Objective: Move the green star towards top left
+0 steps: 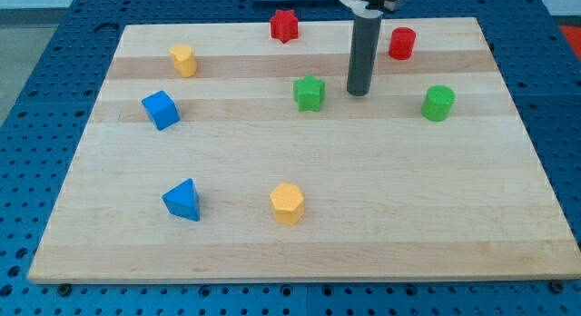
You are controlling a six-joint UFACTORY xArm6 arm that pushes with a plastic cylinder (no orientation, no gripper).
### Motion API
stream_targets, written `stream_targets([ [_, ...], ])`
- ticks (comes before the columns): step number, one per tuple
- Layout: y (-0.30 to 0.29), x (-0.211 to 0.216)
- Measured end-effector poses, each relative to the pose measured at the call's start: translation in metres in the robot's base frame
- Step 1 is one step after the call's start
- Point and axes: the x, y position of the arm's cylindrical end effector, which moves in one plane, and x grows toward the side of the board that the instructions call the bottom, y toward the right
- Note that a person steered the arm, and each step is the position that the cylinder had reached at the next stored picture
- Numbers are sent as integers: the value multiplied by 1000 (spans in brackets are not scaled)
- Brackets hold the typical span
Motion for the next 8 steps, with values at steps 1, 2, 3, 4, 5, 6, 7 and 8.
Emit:
stream_targets([
  [1,-13,-36],
  [2,-19,-62],
  [3,-1,-9],
  [4,16,21],
  [5,-4,23],
  [6,-71,25],
  [7,-105,27],
  [8,-121,13],
])
